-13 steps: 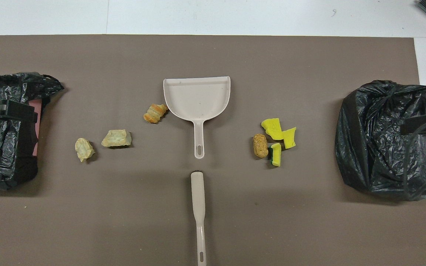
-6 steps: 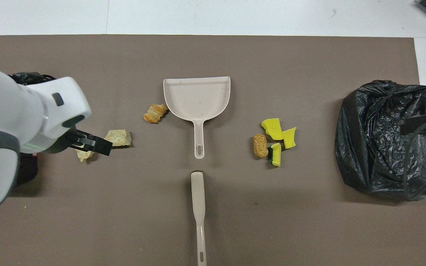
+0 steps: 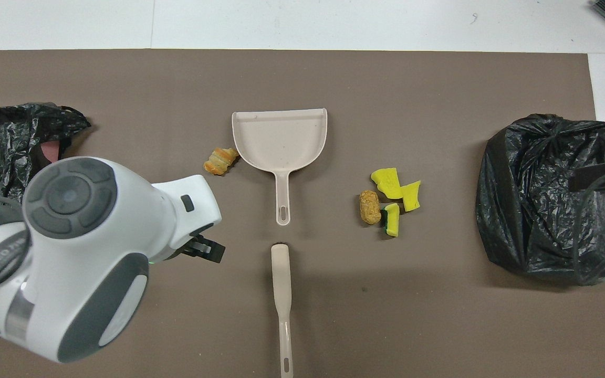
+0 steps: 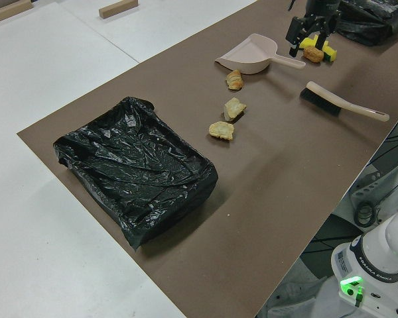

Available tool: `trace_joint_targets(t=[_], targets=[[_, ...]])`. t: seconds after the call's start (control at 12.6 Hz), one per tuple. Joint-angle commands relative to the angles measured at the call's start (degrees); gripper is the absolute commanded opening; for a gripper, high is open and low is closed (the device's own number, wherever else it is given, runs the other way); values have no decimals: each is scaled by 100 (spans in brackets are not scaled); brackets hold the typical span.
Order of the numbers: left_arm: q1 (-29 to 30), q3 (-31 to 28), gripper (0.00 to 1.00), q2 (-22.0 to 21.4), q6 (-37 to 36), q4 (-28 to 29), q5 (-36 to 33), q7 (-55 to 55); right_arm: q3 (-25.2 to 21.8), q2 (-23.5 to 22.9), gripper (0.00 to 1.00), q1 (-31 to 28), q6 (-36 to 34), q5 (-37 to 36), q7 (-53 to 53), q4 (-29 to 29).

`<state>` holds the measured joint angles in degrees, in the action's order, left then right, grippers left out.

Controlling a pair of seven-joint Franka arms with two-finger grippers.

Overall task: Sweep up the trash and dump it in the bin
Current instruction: 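Reach the left gripper down to the beige brush handle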

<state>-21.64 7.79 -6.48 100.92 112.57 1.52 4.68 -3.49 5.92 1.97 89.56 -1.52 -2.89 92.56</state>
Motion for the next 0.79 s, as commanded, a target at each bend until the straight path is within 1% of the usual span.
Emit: trace_joint_targets(t=[0.0,0.16,0.4,0.56,0.71], targets=[[-514,-111,100,-283,471,739,59,216,-21,120,100,-12,-44,90,140,113],[-797,-102,100,-275,840,1213,59,716,-21,120,100,-12,-44,90,140,113],[-1403,-102,100,-231,1604,1898,59,1401,-21,120,100,-12,-44,90,140,113],[-1868,-111,100,-152,2035,2146,59,1937,-21,120,100,-12,-44,90,140,113],[-2281,-102,100,32,2405,2304,59,2579,-21,120,100,-12,-44,99,140,113]])
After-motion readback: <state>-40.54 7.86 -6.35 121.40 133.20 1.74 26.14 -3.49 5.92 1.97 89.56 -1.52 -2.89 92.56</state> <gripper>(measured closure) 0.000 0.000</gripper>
